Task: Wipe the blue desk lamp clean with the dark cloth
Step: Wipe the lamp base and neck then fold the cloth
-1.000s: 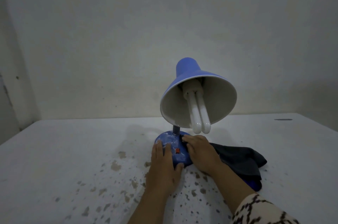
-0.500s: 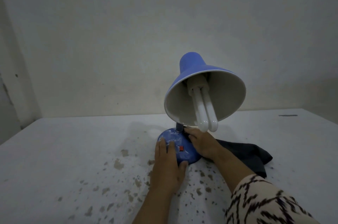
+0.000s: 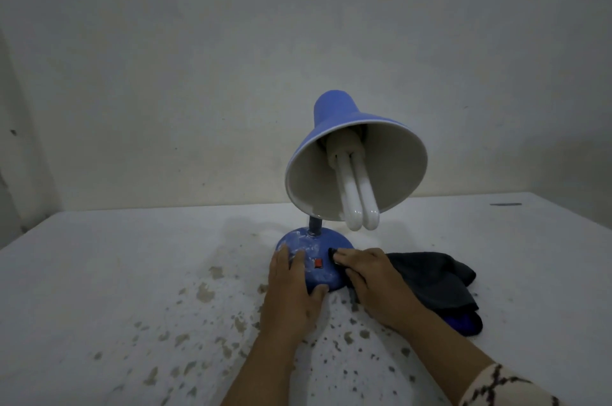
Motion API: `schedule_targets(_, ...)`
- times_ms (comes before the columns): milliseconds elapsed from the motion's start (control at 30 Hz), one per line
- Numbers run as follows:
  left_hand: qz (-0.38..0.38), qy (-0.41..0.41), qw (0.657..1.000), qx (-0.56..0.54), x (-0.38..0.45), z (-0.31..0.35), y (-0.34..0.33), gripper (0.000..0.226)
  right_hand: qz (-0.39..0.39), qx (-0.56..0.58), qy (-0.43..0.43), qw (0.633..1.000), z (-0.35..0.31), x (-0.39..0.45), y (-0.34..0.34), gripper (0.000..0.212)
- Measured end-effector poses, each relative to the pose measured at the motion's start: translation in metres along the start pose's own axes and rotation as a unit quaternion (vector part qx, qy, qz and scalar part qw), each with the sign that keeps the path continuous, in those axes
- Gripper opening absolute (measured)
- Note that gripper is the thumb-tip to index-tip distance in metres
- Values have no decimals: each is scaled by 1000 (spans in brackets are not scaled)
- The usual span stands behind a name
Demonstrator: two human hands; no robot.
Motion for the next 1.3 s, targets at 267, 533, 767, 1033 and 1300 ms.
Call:
schedule_targets(267, 3, 1, 1000, -16, 0, -1, 1, 70, 26, -84, 92, 992, -33, -11, -6, 31)
schedule_targets(533, 8, -1, 998, -55, 1, -6, 7, 61, 12, -111, -7, 994, -14, -11, -1, 42)
schedule_targets(767, 6, -4, 999, -41, 2, -8, 4, 58, 37, -96, 55, 993, -37, -13, -11, 36)
schedule_targets(1033, -14, -19, 999, -39, 1, -10, 6, 51, 81, -52, -13, 995, -9, -12, -2, 37)
schedule_targets(1300, -13, -6, 999, -31, 3, -7, 6, 50, 49, -63, 124, 989, -37, -11, -13, 30)
Point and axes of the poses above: each hand's wrist, its own x-axis towards the middle knuckle, its own y-axis out of the back of the hand, z = x × y, the point moved 4 cm from there along x, towards the middle knuckle, and after that the axes turned 5 degrees about y, right-handed, at the moved point
